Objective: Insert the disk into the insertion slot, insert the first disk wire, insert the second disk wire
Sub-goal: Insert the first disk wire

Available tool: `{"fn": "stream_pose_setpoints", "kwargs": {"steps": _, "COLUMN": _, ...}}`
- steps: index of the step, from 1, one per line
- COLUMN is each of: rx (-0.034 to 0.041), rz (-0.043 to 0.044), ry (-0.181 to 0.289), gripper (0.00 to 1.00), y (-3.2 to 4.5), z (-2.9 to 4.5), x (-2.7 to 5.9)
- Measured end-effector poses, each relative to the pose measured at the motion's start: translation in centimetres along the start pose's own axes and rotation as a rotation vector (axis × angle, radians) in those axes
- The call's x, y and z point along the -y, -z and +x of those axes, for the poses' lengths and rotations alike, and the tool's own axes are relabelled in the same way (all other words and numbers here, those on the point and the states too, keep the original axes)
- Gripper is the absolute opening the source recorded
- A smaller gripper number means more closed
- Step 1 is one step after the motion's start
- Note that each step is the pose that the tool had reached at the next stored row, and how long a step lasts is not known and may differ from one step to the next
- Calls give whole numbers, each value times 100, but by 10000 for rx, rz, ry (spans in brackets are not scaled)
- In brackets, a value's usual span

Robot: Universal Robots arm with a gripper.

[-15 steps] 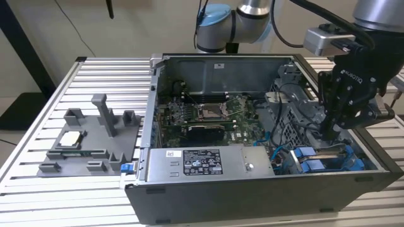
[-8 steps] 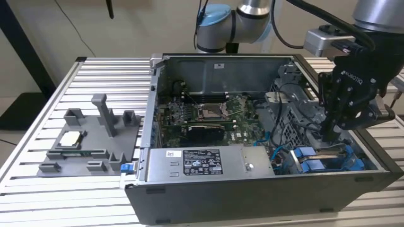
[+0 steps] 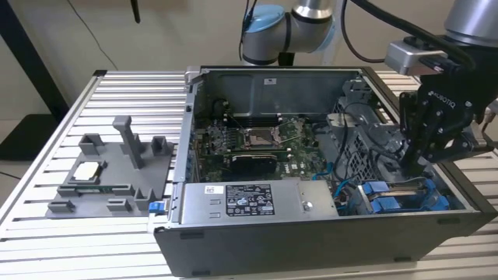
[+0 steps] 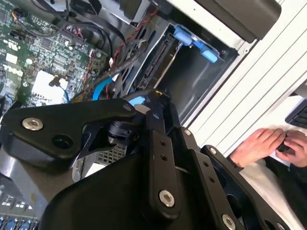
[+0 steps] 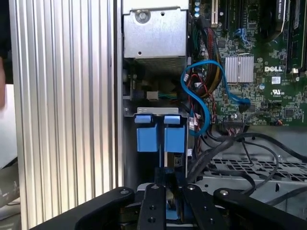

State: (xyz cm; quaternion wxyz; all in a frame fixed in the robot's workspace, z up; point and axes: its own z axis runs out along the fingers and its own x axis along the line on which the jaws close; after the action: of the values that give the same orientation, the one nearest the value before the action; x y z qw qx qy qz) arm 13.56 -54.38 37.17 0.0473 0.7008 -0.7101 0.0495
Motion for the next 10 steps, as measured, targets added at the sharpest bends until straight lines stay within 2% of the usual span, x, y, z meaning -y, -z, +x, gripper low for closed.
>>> {"fn": "stream_pose_setpoints", "kwargs": {"steps": 3, "rx": 420, "rz": -5, "ry": 12, "gripper": 19, "y": -3, "z": -1, "x": 29}}
{"fn": "stream_pose_setpoints", "kwargs": {"steps": 4, "rx": 516, "rz": -6, "ry": 14, "gripper": 19, "y": -6, "z": 1, "x": 40}}
{"fn": "stream_pose_setpoints", "kwargs": {"steps": 7, "rx": 651, "rz": -7, "ry": 16, "gripper": 19, "y": -28, "z": 12, "x": 80}}
{"fn": "stream_pose_setpoints", "kwargs": {"steps": 10, "rx": 746, "rz": -9, "ry": 16, "gripper": 19, "y": -54, "z": 27, "x": 124}}
